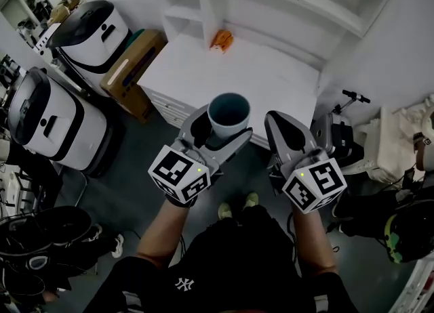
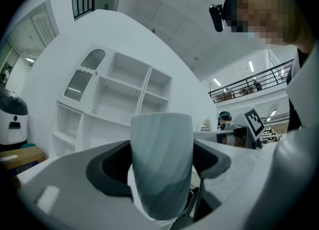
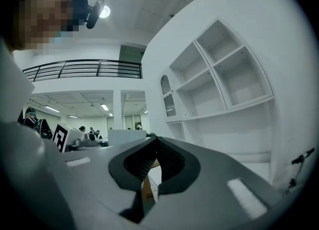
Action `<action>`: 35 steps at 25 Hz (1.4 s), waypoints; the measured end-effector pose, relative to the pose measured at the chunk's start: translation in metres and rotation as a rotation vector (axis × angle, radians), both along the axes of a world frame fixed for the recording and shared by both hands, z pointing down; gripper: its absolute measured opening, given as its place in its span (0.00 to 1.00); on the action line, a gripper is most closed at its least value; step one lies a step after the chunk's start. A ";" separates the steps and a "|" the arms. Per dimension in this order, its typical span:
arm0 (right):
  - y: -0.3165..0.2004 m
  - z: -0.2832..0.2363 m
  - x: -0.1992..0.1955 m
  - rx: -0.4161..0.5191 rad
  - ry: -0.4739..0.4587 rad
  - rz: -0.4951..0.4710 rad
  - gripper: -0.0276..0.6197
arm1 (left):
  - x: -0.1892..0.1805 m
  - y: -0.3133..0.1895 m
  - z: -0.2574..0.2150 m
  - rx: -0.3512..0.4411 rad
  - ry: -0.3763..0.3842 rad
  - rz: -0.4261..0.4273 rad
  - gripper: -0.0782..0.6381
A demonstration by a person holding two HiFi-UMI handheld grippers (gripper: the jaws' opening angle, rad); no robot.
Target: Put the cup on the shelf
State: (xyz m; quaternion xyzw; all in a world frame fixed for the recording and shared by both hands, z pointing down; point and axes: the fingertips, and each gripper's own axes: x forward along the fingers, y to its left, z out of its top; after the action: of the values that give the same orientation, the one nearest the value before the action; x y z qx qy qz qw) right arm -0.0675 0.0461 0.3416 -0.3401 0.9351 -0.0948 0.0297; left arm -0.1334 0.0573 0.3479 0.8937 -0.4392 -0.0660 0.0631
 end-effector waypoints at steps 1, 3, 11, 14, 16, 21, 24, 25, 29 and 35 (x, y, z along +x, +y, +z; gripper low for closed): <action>-0.006 0.001 -0.001 0.000 0.001 0.004 0.08 | -0.001 -0.007 0.001 0.000 -0.003 0.003 0.63; -0.019 0.002 -0.002 0.004 0.000 0.007 0.08 | -0.001 -0.022 0.001 0.002 -0.008 0.006 0.63; -0.079 -0.010 -0.012 0.046 -0.015 -0.015 0.08 | -0.004 -0.084 -0.015 0.020 -0.005 0.004 0.63; -0.108 -0.013 -0.009 0.059 -0.005 -0.021 0.08 | 0.000 -0.115 -0.019 0.019 -0.004 0.002 0.63; -0.129 -0.016 -0.004 0.065 -0.007 -0.018 0.08 | 0.003 -0.137 -0.023 0.023 -0.004 0.002 0.63; -0.179 -0.023 0.015 0.069 -0.015 -0.014 0.08 | 0.015 -0.188 -0.032 0.029 -0.009 -0.001 0.63; -0.202 -0.026 0.024 0.076 -0.016 -0.022 0.08 | 0.022 -0.215 -0.039 0.032 -0.012 -0.008 0.63; -0.209 -0.027 0.026 0.080 -0.016 -0.025 0.08 | 0.024 -0.224 -0.041 0.033 -0.013 -0.012 0.63; -0.234 -0.030 0.035 0.083 -0.021 -0.026 0.08 | 0.029 -0.256 -0.046 0.041 -0.008 -0.027 0.63; -0.264 -0.031 0.042 0.065 -0.039 -0.010 0.08 | 0.034 -0.299 -0.059 0.056 -0.025 -0.030 0.63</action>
State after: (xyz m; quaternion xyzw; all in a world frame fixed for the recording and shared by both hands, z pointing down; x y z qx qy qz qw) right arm -0.0252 -0.2180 0.3106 -0.3324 0.9386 -0.0713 0.0585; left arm -0.0992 -0.2418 0.2893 0.8893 -0.4512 -0.0679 0.0318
